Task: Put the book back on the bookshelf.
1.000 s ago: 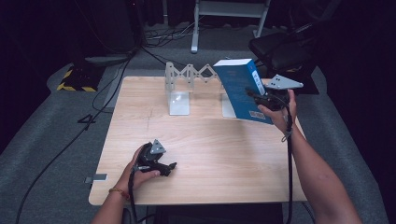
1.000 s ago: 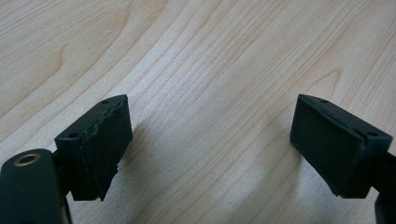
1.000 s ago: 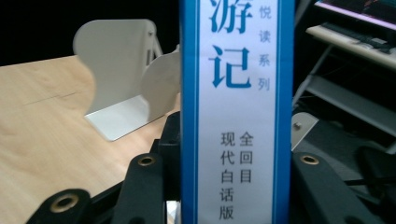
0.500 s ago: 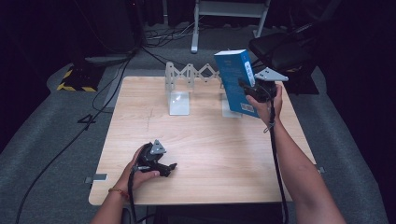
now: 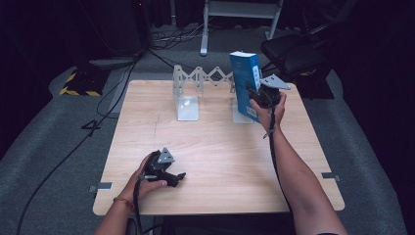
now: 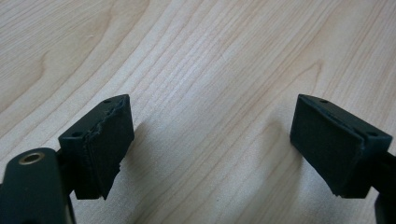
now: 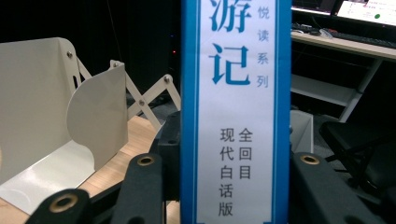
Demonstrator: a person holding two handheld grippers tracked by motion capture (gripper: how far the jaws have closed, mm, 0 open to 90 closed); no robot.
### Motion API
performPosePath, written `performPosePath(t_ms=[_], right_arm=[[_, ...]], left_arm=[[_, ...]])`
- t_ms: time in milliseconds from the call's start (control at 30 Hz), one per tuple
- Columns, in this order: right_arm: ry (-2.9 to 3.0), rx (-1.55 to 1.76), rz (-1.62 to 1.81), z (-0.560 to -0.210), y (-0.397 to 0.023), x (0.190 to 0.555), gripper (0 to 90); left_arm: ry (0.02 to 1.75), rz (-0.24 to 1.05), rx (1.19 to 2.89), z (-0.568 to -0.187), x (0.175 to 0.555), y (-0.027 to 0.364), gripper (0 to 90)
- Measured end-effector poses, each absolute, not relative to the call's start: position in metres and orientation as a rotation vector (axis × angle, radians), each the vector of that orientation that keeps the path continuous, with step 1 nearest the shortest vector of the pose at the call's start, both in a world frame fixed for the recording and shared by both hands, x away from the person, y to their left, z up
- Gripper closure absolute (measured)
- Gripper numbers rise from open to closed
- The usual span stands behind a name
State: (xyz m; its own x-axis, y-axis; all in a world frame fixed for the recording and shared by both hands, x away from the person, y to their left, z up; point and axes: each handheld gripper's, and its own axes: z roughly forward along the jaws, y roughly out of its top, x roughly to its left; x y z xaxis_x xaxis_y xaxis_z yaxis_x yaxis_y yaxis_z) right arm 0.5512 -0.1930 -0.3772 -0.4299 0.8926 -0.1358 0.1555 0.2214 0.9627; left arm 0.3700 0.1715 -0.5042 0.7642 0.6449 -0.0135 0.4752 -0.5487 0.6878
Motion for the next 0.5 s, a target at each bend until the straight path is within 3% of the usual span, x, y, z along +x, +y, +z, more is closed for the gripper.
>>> performPosePath(t_ms=[500], right_arm=[[1.702, 0.942, 1.333, -0.405, -0.203, 0.531, 61.3]], left_arm=[[0.808, 0.303, 2.266, -0.504, 0.368, 0.171, 14.0]])
